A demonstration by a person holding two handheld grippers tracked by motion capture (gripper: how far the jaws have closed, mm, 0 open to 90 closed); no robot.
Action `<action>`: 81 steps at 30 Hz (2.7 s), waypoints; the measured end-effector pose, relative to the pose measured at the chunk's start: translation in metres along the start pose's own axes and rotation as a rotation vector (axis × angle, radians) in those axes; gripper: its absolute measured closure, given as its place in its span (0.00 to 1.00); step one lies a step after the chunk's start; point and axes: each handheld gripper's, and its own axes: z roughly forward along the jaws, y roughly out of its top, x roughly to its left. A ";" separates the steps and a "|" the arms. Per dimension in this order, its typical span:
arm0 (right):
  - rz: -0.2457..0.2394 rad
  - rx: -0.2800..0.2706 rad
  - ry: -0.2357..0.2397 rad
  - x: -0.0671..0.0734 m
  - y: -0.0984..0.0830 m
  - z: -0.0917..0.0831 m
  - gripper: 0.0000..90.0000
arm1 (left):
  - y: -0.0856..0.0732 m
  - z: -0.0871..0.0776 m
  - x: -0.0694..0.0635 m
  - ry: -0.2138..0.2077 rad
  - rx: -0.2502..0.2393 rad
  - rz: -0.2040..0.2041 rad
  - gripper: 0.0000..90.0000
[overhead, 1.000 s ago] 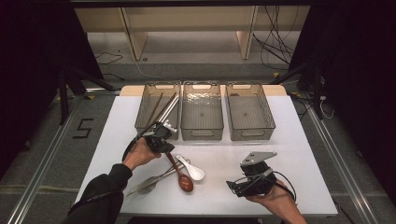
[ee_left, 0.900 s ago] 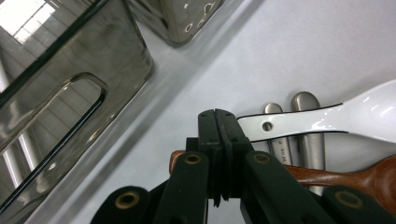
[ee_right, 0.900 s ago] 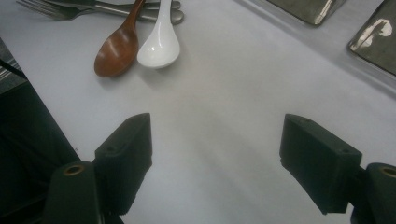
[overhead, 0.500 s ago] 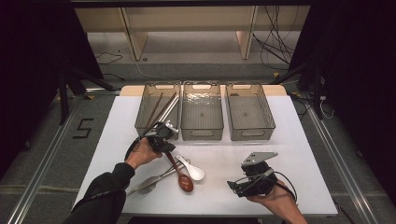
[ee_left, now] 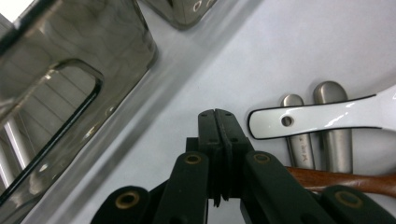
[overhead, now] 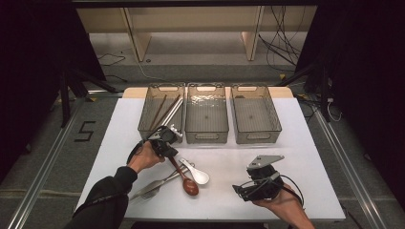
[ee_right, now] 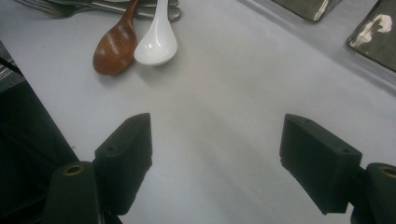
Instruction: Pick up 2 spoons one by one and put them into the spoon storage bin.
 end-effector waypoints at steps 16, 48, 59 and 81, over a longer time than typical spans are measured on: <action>-0.009 -0.001 -0.004 0.003 0.002 -0.002 0.29 | -0.025 -0.016 -0.003 -0.022 0.107 0.015 0.99; -0.016 0.005 0.000 0.003 0.003 -0.002 0.29 | -0.053 -0.048 -0.037 -0.047 0.128 0.210 0.34; -0.021 0.010 0.002 0.004 0.003 0.000 0.30 | -0.051 -0.030 -0.053 -0.055 0.189 0.301 0.38; -0.021 0.018 0.003 0.003 0.003 0.000 0.30 | -0.044 -0.023 -0.063 -0.059 0.169 0.364 0.68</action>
